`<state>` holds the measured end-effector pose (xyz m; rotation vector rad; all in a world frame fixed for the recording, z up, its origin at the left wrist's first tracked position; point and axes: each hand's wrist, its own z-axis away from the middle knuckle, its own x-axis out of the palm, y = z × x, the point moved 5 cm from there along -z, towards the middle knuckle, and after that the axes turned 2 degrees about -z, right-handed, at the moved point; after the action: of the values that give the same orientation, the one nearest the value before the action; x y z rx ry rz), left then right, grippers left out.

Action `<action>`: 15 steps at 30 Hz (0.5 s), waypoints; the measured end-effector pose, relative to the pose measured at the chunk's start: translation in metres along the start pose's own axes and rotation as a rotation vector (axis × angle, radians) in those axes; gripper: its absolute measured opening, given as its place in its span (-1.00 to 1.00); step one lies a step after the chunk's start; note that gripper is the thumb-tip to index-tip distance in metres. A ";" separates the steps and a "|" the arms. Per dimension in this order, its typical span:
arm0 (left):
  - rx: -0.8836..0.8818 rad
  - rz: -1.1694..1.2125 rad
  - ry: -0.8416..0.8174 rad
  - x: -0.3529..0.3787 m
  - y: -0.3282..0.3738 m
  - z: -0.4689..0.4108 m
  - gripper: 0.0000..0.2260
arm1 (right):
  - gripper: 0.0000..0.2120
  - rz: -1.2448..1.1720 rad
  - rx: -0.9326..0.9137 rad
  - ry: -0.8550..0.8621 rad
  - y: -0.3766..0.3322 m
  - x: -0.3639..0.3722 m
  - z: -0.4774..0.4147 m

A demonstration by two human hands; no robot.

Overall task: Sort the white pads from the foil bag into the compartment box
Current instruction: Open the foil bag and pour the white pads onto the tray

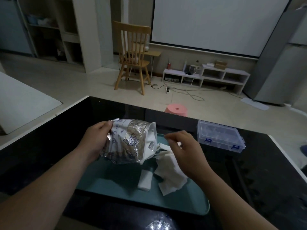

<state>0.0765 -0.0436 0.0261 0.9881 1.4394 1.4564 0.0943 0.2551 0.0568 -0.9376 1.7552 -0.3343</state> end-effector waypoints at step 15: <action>-0.008 0.115 -0.390 0.073 0.029 0.051 -0.76 | -0.66 0.297 -0.135 -0.399 -0.032 0.043 0.014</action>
<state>0.0988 0.0431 0.0548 1.2864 1.1082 1.2605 0.1150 0.2057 0.0425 -0.7602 1.5279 0.1578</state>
